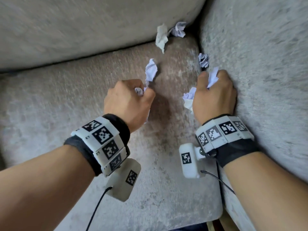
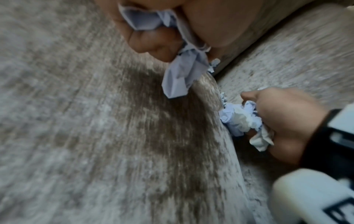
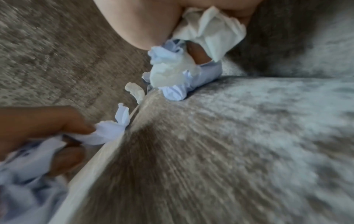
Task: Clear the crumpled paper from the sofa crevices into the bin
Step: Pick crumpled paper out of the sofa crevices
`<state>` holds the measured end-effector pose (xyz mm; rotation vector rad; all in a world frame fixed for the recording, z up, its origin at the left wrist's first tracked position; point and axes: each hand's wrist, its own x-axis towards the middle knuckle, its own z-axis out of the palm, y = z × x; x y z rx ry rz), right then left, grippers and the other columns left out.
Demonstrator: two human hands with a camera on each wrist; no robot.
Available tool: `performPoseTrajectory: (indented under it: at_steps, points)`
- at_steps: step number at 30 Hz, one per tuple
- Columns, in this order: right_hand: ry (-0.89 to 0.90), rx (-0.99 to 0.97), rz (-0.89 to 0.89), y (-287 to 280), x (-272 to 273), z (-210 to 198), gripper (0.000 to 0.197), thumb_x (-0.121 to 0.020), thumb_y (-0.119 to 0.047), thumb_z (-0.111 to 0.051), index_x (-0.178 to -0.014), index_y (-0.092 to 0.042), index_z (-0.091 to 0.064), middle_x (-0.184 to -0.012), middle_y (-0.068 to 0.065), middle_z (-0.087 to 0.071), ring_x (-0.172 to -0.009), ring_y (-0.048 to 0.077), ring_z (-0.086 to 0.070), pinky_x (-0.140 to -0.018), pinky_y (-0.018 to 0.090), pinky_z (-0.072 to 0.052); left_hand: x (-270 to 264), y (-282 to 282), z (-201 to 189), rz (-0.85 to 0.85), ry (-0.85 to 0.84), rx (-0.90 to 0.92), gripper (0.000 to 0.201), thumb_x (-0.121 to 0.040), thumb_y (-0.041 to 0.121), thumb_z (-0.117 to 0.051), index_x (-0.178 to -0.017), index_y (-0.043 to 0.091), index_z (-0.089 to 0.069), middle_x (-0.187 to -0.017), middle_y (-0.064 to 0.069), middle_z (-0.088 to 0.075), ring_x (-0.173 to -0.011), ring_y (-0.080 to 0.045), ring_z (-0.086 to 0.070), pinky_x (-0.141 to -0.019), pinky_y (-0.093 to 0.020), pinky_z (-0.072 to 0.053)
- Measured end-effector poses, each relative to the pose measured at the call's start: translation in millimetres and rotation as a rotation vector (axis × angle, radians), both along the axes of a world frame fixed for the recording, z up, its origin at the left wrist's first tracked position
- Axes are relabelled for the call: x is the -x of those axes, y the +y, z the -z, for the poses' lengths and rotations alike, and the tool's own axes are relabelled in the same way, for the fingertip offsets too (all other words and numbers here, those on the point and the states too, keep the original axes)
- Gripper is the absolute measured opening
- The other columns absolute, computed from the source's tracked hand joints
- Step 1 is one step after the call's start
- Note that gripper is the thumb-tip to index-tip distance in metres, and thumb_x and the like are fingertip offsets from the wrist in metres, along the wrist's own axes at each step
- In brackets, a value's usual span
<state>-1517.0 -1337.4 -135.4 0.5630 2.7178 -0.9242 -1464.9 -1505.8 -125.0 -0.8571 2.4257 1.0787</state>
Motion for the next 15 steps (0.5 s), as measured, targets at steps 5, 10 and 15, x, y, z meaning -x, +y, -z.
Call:
performPoseTrajectory:
  at_steps: [5, 10, 15]
  points:
    - [-0.011, -0.071, -0.025, -10.3, 11.3, 1.5, 0.02, -0.096, -0.028, -0.046, -0.113, -0.02, -0.053, -0.096, 0.006, -0.066, -0.087, 0.031, -0.061, -0.064, 0.028, -0.035, -18.6, -8.0, -8.8, -0.071, 0.068, -0.117, 0.039, -0.079, 0.044, -0.052, -0.062, 0.01, -0.049, -0.053, -0.008, -0.065, -0.061, -0.036, -0.066, -0.063, -0.047, -0.057]
    - [-0.123, -0.155, -0.086, -17.3, 25.3, 5.0, 0.052, -0.094, -0.021, -0.044, -0.143, -0.034, -0.036, -0.129, 0.007, -0.06, -0.114, 0.032, -0.056, -0.087, 0.033, -0.043, -31.3, -16.5, -15.9, -0.108, 0.109, -0.238, 0.015, -0.086, 0.042, -0.057, -0.091, 0.028, -0.053, -0.048, -0.003, -0.062, -0.053, -0.033, -0.067, -0.058, -0.053, -0.058]
    - [-0.21, -0.119, -0.08, -16.2, 38.6, 14.3, 0.047, -0.091, -0.015, -0.041, -0.137, -0.027, -0.047, -0.132, 0.001, -0.058, -0.118, 0.028, -0.053, -0.087, 0.026, -0.038, -41.7, -24.5, -21.2, -0.099, 0.102, -0.283, 0.026, -0.087, 0.044, -0.056, -0.113, 0.04, -0.054, -0.047, 0.001, -0.058, -0.055, -0.029, -0.068, -0.061, -0.051, -0.06]
